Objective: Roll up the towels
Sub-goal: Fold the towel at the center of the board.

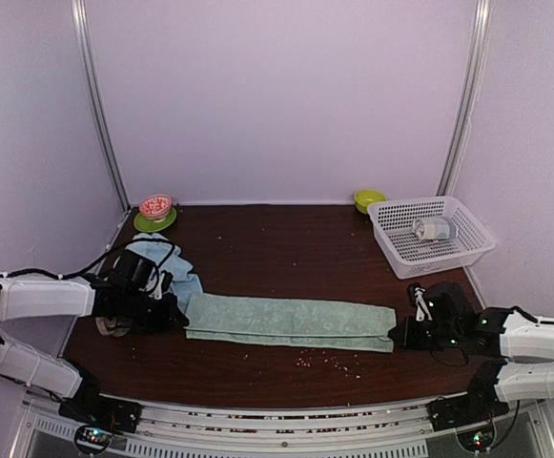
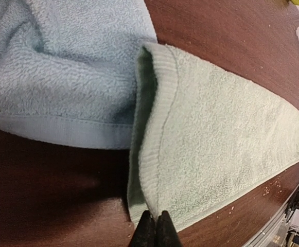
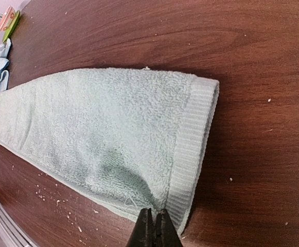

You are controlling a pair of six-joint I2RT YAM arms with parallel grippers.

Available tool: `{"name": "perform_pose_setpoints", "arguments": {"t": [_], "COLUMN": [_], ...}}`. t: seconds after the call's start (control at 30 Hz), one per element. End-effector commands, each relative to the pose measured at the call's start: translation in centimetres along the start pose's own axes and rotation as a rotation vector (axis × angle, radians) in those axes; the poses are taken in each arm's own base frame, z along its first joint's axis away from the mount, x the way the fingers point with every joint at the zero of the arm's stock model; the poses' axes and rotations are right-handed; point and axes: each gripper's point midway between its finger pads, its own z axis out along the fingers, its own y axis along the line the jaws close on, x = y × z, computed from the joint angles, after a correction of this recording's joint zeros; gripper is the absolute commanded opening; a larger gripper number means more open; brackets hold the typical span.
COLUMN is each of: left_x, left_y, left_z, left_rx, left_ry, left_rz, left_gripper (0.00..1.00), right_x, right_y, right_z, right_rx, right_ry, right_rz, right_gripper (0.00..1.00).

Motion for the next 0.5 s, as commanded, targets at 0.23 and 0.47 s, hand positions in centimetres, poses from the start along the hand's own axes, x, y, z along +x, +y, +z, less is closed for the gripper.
{"name": "perform_pose_setpoints", "arguments": {"t": [0.23, 0.47], "left_x": [0.3, 0.1], "left_y": [0.2, 0.4], "left_z": [0.6, -0.1], "left_rx": [-0.004, -0.029], "left_ry": [0.005, -0.007], "left_rz": [0.012, 0.026], "left_gripper": [0.0, 0.0], "right_x": [0.9, 1.7], "right_y": [-0.9, 0.1], "right_z": [0.0, -0.5], "right_rx": [0.043, -0.001], "right_ry": [0.016, 0.048], "right_rz": [-0.015, -0.051], "right_gripper": [0.0, 0.24]}}
